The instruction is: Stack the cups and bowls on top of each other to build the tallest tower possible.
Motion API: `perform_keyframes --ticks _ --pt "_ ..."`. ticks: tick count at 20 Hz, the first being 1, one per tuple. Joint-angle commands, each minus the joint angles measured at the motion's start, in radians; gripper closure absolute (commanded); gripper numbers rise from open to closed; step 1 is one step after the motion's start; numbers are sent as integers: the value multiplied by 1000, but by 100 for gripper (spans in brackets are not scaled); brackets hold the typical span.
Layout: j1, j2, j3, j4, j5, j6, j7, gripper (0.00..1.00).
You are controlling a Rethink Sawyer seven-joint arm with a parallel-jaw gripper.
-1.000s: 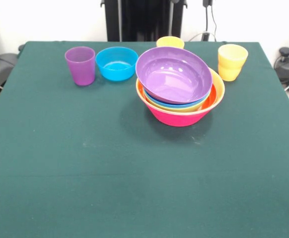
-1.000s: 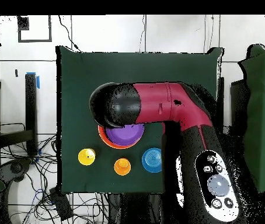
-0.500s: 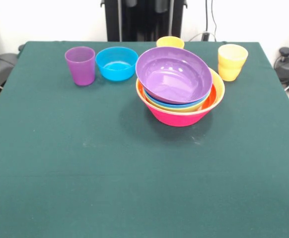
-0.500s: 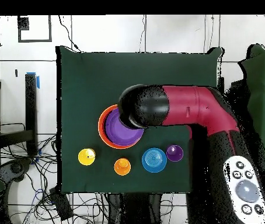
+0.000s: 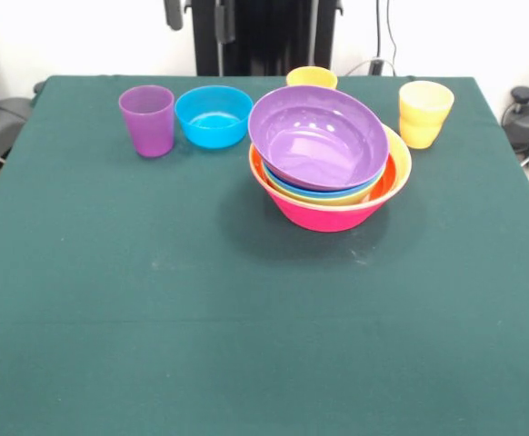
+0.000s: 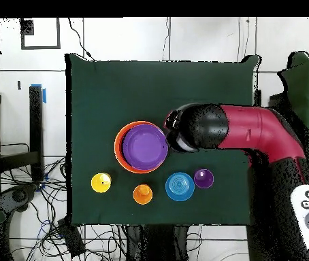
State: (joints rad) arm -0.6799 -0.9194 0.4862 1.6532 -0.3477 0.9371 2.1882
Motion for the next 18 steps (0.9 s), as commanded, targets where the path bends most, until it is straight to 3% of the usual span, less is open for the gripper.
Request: perform_keyframes --ticks 1,8,18 --pt "-38 102 82 111 -103 -19 -346 0" --pt "-101 135 117 160 -143 -71 -364 0" --pt "-129 65 148 314 -163 -151 -287 0"
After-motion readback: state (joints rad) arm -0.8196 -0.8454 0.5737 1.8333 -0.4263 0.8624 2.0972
